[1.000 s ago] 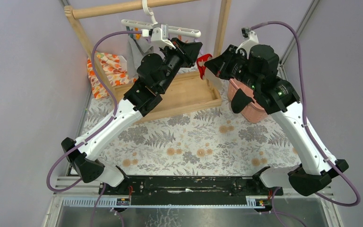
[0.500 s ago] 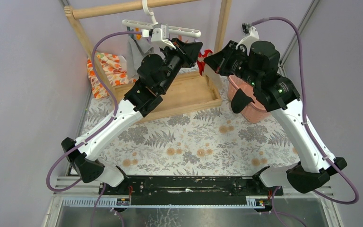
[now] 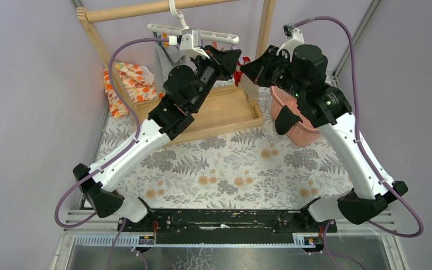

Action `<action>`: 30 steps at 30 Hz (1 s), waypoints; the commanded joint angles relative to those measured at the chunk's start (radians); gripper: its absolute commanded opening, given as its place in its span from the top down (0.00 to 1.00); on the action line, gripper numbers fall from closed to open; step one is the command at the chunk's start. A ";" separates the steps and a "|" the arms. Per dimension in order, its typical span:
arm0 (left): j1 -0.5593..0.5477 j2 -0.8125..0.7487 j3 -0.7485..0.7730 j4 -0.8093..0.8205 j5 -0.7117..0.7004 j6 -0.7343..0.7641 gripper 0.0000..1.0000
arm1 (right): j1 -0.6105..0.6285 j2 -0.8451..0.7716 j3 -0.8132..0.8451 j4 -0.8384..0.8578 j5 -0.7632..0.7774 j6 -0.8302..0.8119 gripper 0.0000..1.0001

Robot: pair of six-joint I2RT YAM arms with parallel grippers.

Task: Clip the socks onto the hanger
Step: Clamp the sock onto the hanger.

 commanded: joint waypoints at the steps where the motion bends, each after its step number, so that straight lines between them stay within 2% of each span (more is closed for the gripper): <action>1: -0.046 -0.008 -0.016 0.038 0.066 0.024 1.00 | 0.005 -0.027 0.060 0.021 0.029 -0.033 1.00; 24: -0.081 -0.014 -0.038 0.059 0.047 0.053 1.00 | 0.003 -0.058 0.029 0.034 0.056 -0.040 1.00; 27: -0.082 -0.025 -0.064 0.081 0.018 0.057 0.89 | 0.002 -0.066 0.018 0.037 0.056 -0.042 1.00; 30: -0.083 -0.034 -0.077 0.090 -0.008 0.063 0.86 | 0.003 -0.072 0.008 0.043 0.058 -0.038 1.00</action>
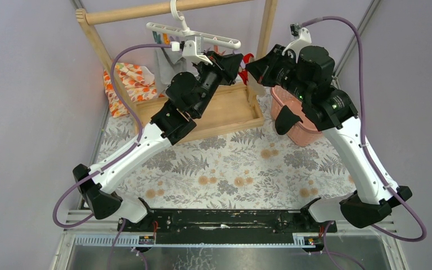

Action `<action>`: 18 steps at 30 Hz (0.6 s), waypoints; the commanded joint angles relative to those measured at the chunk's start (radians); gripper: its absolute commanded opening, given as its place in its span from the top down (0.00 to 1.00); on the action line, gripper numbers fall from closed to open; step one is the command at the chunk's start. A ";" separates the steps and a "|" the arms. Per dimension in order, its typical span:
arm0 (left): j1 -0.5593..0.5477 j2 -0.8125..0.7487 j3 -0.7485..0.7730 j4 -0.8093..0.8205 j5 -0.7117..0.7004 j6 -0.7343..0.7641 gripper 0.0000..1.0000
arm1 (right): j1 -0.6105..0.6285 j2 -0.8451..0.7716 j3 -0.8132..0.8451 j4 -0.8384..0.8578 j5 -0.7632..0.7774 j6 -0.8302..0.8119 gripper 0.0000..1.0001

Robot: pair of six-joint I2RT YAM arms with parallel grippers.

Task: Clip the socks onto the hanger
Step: Clamp the sock onto the hanger.

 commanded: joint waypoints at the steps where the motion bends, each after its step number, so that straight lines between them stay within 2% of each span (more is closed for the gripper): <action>1: -0.042 -0.016 -0.026 0.035 0.026 0.028 0.85 | 0.003 -0.045 -0.003 0.046 0.014 -0.016 1.00; 6: -0.041 -0.018 -0.025 0.031 0.010 0.034 0.79 | 0.003 -0.046 -0.014 0.055 0.010 -0.012 1.00; 10: -0.041 -0.021 -0.031 0.038 0.012 0.032 0.70 | 0.003 -0.043 -0.017 0.057 0.006 -0.010 1.00; 12: -0.042 -0.024 -0.034 0.042 0.015 0.032 0.63 | 0.003 -0.045 -0.020 0.058 0.006 -0.009 1.00; 16: -0.043 -0.034 -0.055 0.079 0.034 0.040 0.43 | 0.003 -0.045 -0.030 0.064 0.004 -0.006 1.00; 18: -0.045 -0.043 -0.064 0.091 0.035 0.041 0.39 | 0.002 -0.044 -0.035 0.071 -0.002 -0.002 1.00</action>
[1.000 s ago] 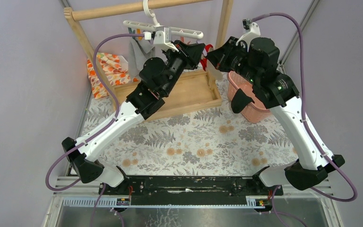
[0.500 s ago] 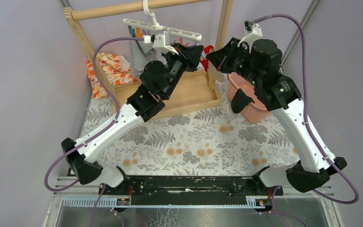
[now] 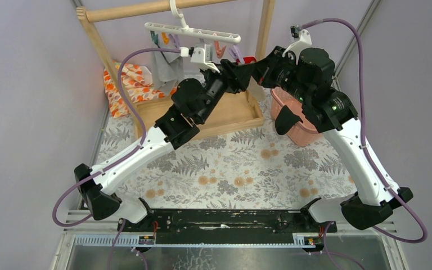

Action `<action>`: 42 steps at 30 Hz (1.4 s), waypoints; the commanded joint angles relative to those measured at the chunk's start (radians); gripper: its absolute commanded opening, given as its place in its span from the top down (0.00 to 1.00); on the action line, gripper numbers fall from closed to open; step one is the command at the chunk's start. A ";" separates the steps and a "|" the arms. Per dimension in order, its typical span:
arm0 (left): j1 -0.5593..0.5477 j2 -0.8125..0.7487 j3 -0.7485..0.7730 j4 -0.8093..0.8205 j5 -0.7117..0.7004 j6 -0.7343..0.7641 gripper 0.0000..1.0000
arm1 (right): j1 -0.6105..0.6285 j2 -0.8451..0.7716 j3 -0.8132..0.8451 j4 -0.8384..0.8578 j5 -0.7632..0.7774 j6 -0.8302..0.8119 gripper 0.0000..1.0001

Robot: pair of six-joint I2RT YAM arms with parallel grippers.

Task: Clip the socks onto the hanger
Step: Clamp the sock onto the hanger.

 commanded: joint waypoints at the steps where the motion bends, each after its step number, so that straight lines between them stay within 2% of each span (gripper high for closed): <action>1: -0.017 -0.036 -0.025 0.081 0.043 0.019 0.37 | 0.003 -0.023 -0.008 0.059 0.000 -0.001 1.00; 4: -0.019 -0.038 -0.028 0.083 0.040 0.025 0.32 | 0.002 -0.023 -0.011 0.063 0.000 0.000 1.00; 8: -0.020 -0.042 -0.029 0.083 0.022 0.033 0.17 | 0.003 -0.031 -0.016 0.062 0.015 -0.001 1.00; 9: -0.021 -0.044 -0.029 0.083 0.019 0.037 0.13 | 0.003 -0.036 -0.021 0.062 0.027 -0.003 0.97; 12: -0.022 -0.049 -0.027 0.082 -0.001 0.068 0.06 | 0.003 -0.061 -0.047 0.067 0.083 -0.009 0.64; 13: -0.023 -0.052 -0.025 0.080 -0.010 0.081 0.05 | 0.003 -0.072 -0.060 0.072 0.108 -0.015 0.56; 16: -0.023 -0.061 -0.016 0.082 -0.040 0.147 0.03 | 0.003 -0.099 -0.090 0.058 0.172 -0.038 0.42; 21: -0.021 -0.082 0.006 0.094 -0.109 0.291 0.01 | 0.003 -0.169 -0.198 0.051 0.240 -0.064 0.30; 23: -0.019 -0.098 0.016 0.101 -0.105 0.355 0.01 | 0.003 -0.206 -0.254 0.067 0.256 -0.066 0.29; 25: 0.000 -0.097 0.069 0.057 -0.021 0.456 0.01 | 0.002 -0.239 -0.298 0.072 0.258 -0.063 0.28; 28: 0.065 -0.048 0.276 -0.182 0.037 0.492 0.01 | 0.003 -0.266 -0.337 0.065 0.204 -0.046 0.27; 30: 0.124 -0.031 0.374 -0.298 0.055 0.467 0.01 | 0.008 -0.271 -0.347 0.064 0.143 -0.030 0.27; 34: 0.238 -0.038 0.411 -0.357 0.081 0.373 0.01 | 0.072 -0.235 -0.324 0.091 0.094 -0.034 0.28; 38: 0.353 0.006 0.427 -0.409 0.153 0.258 0.01 | 0.183 -0.090 -0.144 0.056 0.098 -0.099 0.28; 42: 0.412 0.056 0.404 -0.419 0.177 0.180 0.01 | 0.218 0.043 -0.031 0.109 0.046 -0.124 0.28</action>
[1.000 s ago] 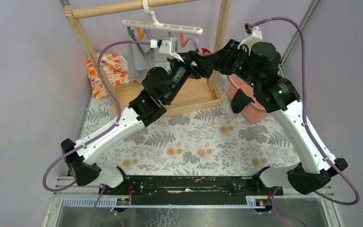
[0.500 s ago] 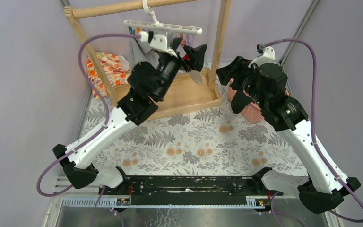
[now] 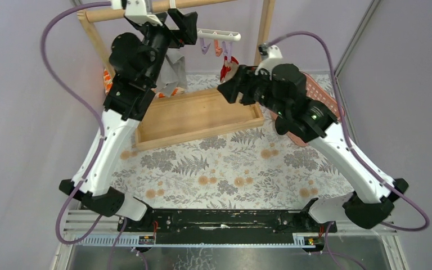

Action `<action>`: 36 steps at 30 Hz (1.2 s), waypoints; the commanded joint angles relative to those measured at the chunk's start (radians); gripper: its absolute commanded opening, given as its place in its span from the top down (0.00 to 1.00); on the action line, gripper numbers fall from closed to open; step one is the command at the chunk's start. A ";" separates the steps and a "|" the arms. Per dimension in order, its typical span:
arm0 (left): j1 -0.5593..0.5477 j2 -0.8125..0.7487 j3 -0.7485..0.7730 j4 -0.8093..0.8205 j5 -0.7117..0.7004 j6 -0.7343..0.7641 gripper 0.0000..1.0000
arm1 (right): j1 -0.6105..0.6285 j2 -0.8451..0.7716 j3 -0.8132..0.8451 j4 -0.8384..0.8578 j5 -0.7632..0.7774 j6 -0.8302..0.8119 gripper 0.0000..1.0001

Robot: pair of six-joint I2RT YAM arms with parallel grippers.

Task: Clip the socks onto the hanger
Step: Clamp the sock onto the hanger, then open the clamp at the hanger.

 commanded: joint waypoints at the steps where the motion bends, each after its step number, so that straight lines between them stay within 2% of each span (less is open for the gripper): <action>1: 0.052 0.069 -0.036 -0.079 0.066 -0.117 0.01 | 0.035 0.123 0.149 0.081 -0.078 -0.061 0.28; 7: 0.100 0.057 -0.108 -0.030 0.094 -0.171 0.01 | 0.022 0.283 0.357 0.052 -0.012 -0.130 0.30; 11: 0.105 0.027 -0.155 -0.002 0.058 -0.153 0.01 | -0.117 0.342 0.472 0.020 -0.103 -0.078 0.32; 15: 0.107 -0.012 -0.204 0.042 0.055 -0.151 0.01 | -0.251 0.351 0.479 0.038 -0.146 -0.062 0.33; 20: 0.107 -0.021 -0.205 0.053 0.090 -0.178 0.01 | -0.341 0.370 0.487 0.075 -0.219 -0.043 0.33; 29: 0.107 -0.035 -0.285 0.098 0.156 -0.215 0.02 | -0.352 0.355 0.417 0.147 -0.303 -0.015 0.34; 36: 0.087 -0.113 -0.402 0.151 0.172 -0.209 0.07 | -0.352 0.359 0.407 0.179 -0.347 0.009 0.34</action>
